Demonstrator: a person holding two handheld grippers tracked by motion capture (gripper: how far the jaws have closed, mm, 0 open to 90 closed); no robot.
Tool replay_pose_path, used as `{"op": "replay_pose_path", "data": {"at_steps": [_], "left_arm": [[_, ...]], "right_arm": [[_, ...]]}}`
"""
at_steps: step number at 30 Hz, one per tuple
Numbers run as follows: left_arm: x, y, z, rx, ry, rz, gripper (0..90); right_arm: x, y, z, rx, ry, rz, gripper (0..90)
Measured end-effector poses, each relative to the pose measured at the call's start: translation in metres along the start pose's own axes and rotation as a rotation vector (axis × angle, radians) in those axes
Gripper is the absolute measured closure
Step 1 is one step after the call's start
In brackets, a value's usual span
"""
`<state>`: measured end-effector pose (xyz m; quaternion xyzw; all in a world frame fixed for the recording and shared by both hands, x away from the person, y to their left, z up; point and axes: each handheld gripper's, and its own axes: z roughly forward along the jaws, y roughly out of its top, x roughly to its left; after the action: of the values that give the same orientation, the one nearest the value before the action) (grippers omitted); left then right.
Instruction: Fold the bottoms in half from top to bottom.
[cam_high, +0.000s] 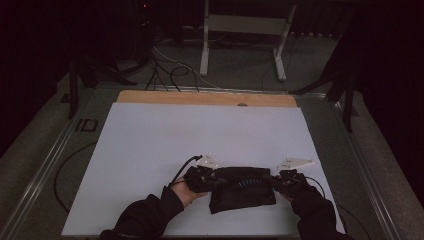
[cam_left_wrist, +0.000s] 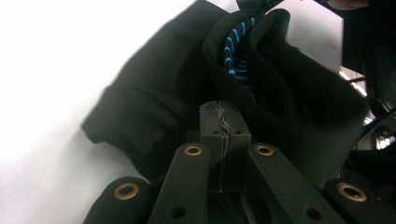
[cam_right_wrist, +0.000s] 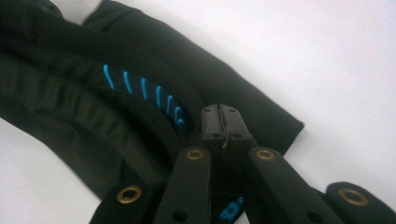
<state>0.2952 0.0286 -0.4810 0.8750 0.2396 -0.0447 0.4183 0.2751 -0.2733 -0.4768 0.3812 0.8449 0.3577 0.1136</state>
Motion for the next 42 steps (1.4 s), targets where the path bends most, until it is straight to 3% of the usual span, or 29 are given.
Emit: {"op": "replay_pose_path", "data": {"at_steps": [7, 16, 22, 30, 34, 36, 39, 40, 42], "left_arm": [[-0.014, -0.003, -0.004, 0.004, -0.028, 0.037, 90.0], [-0.035, -0.012, -0.004, 0.024, -0.08, 0.087, 90.0], [-0.043, -0.016, -0.004, 0.026, -0.087, 0.115, 90.0], [-0.047, -0.022, -0.001, 0.025, -0.07, 0.131, 89.9], [-0.047, -0.022, -0.003, -0.001, -0.054, 0.148, 89.5], [-0.046, -0.022, -0.006, -0.022, -0.039, 0.147, 76.6], [-0.044, -0.021, -0.01, -0.047, -0.018, 0.143, 59.3], [-0.043, -0.02, -0.011, -0.052, -0.006, 0.137, 54.1], [-0.039, -0.02, -0.015, -0.069, 0.003, 0.128, 43.8]], "right_arm": [[0.022, -0.007, -0.015, -0.02, 0.024, -0.025, 90.0], [0.036, -0.02, -0.028, -0.024, 0.056, -0.019, 90.0], [0.038, -0.02, -0.036, -0.057, 0.042, -0.01, 90.0], [0.04, -0.026, -0.033, -0.039, 0.049, -0.007, 90.0], [0.042, -0.031, -0.036, -0.031, 0.043, 0.0, 90.0], [0.042, -0.036, -0.038, -0.021, 0.025, 0.0, 83.5], [0.038, -0.041, -0.046, -0.034, 0.049, 0.025, 70.8], [0.038, -0.043, -0.049, -0.037, 0.065, 0.038, 62.6], [0.038, -0.047, -0.052, -0.033, 0.069, 0.041, 58.9]]}}
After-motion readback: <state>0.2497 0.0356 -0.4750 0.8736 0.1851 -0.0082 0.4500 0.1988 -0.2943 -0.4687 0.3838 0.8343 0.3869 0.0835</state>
